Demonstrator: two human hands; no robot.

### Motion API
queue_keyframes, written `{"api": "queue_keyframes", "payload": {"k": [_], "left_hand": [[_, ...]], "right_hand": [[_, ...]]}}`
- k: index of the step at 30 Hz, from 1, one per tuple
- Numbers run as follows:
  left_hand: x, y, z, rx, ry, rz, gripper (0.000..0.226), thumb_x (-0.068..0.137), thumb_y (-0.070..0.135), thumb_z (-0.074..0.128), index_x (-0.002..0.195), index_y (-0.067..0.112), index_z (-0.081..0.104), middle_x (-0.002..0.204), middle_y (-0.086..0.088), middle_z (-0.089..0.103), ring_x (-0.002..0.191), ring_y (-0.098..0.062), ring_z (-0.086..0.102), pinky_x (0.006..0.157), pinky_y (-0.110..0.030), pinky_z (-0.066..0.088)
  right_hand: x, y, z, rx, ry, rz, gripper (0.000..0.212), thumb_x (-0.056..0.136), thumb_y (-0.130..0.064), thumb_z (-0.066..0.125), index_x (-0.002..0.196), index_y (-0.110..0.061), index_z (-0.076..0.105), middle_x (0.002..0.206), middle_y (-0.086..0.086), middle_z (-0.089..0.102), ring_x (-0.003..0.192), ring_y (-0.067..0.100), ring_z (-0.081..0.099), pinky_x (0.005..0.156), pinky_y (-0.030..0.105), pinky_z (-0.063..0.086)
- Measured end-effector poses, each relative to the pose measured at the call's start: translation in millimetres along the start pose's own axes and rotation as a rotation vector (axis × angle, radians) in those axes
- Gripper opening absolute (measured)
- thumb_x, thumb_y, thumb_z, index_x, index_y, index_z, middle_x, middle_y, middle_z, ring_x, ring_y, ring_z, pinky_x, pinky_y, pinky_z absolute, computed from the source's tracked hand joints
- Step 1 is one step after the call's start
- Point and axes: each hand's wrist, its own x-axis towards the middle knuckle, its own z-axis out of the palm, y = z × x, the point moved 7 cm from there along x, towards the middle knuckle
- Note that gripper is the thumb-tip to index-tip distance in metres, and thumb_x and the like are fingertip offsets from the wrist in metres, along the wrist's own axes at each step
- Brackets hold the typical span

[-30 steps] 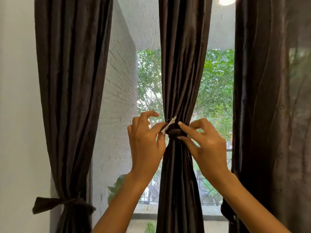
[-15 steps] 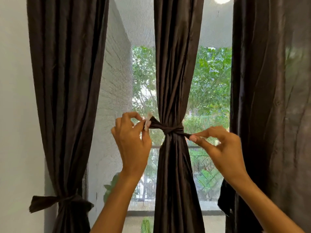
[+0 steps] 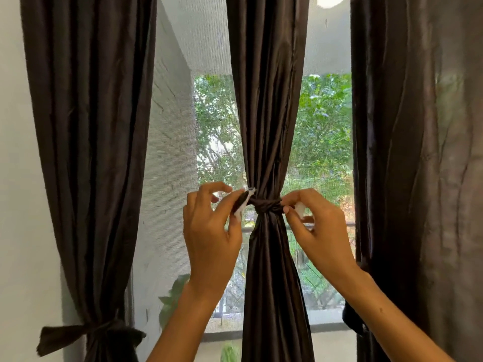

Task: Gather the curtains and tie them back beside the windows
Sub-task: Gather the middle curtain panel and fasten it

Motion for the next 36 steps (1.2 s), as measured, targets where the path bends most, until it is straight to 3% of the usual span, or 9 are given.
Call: {"api": "queue_keyframes", "payload": {"k": [2,6,13,18,21,24,27,32,36], "left_hand": [[1.8,6.4,0.7,-0.061,-0.026,0.011,0.037,0.08,-0.006,0.058,0.112,0.013,0.067,0.105,-0.002,0.059,0.098,-0.014,0.047,0.084,-0.021,0.041],[8.2,32.2,8.2,-0.149,-0.102,0.072,0.044,0.076,-0.004,0.045,0.111,0.01,0.068,0.11,-0.002,0.06,0.106,-0.016,0.048,0.084,-0.035,0.045],[25.6,103.4,22.6,-0.128,-0.107,0.161,0.039,0.077,0.006,0.044,0.106,0.011,0.069,0.109,-0.002,0.063,0.104,-0.018,0.05,0.084,-0.026,0.031],[44.7,159.2,57.4,-0.256,-0.119,0.041,0.034,0.078,0.009,0.045,0.104,0.015,0.066,0.105,0.0,0.062,0.1,-0.02,0.051,0.085,-0.037,0.04],[60.2,191.2,86.4,-0.285,-0.096,-0.049,0.03,0.077,0.015,0.045,0.101,0.015,0.064,0.1,-0.002,0.063,0.095,-0.027,0.054,0.084,-0.035,0.039],[80.0,220.8,110.3,-0.268,-0.088,-0.149,0.031,0.077,0.018,0.046,0.101,0.011,0.064,0.097,-0.006,0.065,0.092,-0.029,0.054,0.082,-0.03,0.036],[104.5,252.6,132.0,-0.246,-0.116,-0.207,0.034,0.076,0.026,0.046,0.101,0.011,0.063,0.097,-0.009,0.066,0.094,-0.033,0.056,0.087,-0.039,0.042],[153.0,288.7,149.2,-0.09,-0.099,-0.201,0.023,0.089,0.019,0.055,0.107,0.007,0.062,0.106,-0.013,0.063,0.106,-0.033,0.048,0.088,-0.041,0.041],[187.6,304.0,158.0,0.086,-0.092,-0.144,0.023,0.092,0.023,0.054,0.107,0.007,0.059,0.111,-0.014,0.06,0.109,-0.033,0.046,0.087,-0.041,0.038]], "right_hand": [[-1.0,1.6,-1.1,0.011,0.011,0.015,0.004,0.091,-0.017,0.057,0.092,-0.02,0.06,0.082,-0.007,0.057,0.076,0.019,0.058,0.059,0.045,0.051],[-0.1,0.3,-10.5,-0.041,0.041,0.028,0.002,0.093,-0.02,0.059,0.093,-0.02,0.061,0.084,-0.003,0.062,0.076,0.016,0.06,0.064,0.045,0.05],[14.8,-1.8,-67.0,-0.104,0.102,0.012,0.012,0.092,-0.026,0.057,0.095,-0.017,0.063,0.093,-0.007,0.065,0.087,0.011,0.062,0.07,0.041,0.053],[37.5,7.6,-152.6,-0.114,0.228,0.011,0.004,0.086,-0.018,0.062,0.086,-0.016,0.065,0.083,-0.008,0.065,0.074,0.008,0.063,0.063,0.038,0.053],[52.8,22.0,-208.5,-0.145,0.288,0.046,0.002,0.082,-0.018,0.064,0.081,-0.019,0.065,0.075,-0.01,0.065,0.068,0.006,0.06,0.065,0.035,0.051],[71.3,35.6,-255.2,-0.161,0.287,0.063,0.003,0.081,-0.019,0.063,0.081,-0.02,0.066,0.076,-0.009,0.067,0.071,0.007,0.062,0.066,0.031,0.048],[93.1,47.1,-298.7,-0.195,0.29,0.056,0.002,0.081,-0.019,0.064,0.081,-0.02,0.065,0.077,-0.009,0.067,0.071,0.007,0.062,0.066,0.03,0.048],[139.2,56.3,-347.6,-0.259,0.274,0.031,0.006,0.083,-0.02,0.063,0.079,-0.023,0.062,0.07,-0.015,0.056,0.066,0.003,0.053,0.057,0.022,0.035],[182.6,67.2,-363.0,-0.274,0.282,0.077,0.005,0.086,-0.022,0.061,0.083,-0.02,0.064,0.076,-0.01,0.06,0.073,0.01,0.058,0.061,0.023,0.033]]}}
